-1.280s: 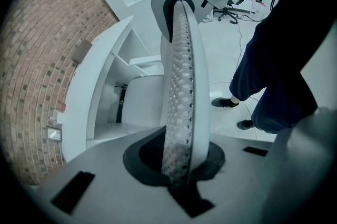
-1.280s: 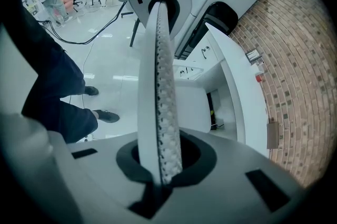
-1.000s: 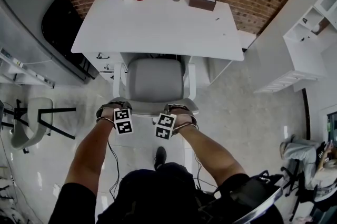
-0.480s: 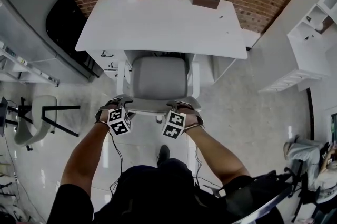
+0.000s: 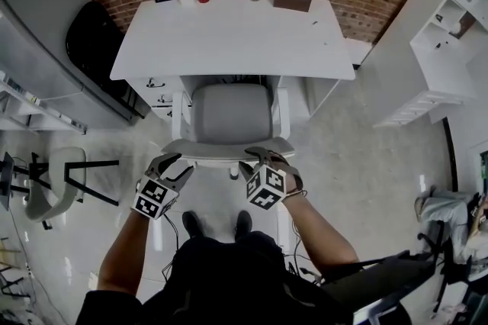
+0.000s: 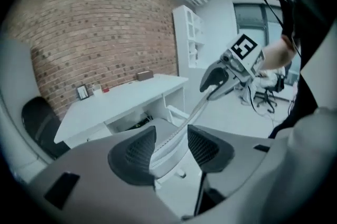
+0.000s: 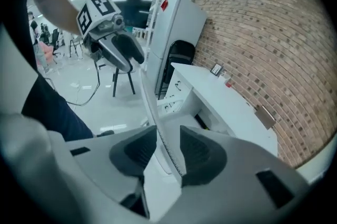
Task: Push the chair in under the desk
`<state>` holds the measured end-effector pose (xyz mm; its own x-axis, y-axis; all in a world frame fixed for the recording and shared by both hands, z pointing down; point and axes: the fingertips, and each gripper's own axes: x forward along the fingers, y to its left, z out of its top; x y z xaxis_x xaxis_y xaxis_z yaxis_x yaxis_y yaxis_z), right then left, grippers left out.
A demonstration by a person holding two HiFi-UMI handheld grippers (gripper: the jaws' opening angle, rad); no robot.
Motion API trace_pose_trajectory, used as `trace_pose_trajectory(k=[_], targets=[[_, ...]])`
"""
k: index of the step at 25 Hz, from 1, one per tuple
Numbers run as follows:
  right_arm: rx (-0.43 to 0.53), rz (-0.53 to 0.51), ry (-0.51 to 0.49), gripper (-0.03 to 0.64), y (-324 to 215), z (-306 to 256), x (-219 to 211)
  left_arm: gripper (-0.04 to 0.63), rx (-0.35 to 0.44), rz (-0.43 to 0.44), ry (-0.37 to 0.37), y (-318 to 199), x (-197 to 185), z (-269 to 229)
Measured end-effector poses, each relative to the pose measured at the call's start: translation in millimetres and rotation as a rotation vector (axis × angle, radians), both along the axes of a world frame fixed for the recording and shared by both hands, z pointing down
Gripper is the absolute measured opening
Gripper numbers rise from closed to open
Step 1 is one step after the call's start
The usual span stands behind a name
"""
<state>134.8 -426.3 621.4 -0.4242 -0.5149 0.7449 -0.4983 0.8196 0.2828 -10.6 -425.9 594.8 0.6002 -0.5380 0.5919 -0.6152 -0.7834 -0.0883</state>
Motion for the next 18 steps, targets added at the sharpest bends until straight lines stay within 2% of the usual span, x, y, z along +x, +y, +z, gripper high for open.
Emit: trace_pose_trajectory(k=[3, 6, 8, 11, 14, 18], targets=[[0.035, 0.079, -0.077, 0.133, -1, -24, -5, 0.192, 0.024, -0.095, 0.153, 3, -12, -31], [0.076, 0.165, -0.138, 0.112, -1, -46, -6, 0.178, 0.091, -0.135, 0.229, 6, -20, -62], [0.088, 0.227, -0.204, 0.100, -1, -62, -9, 0.165, 0.101, -0.194, 0.265, 6, -32, -77], [0.121, 0.325, -0.296, 0.083, -3, -85, -17, 0.026, 0.123, -0.247, 0.314, 7, -56, -98], [0.163, 0.401, -0.368, 0.046, -3, -106, -22, 0.009, 0.158, -0.245, 0.333, 10, -73, -113], [0.204, 0.516, -0.476, 0.021, -5, -133, -28, 0.008, 0.163, -0.250, 0.384, 10, -95, -134]])
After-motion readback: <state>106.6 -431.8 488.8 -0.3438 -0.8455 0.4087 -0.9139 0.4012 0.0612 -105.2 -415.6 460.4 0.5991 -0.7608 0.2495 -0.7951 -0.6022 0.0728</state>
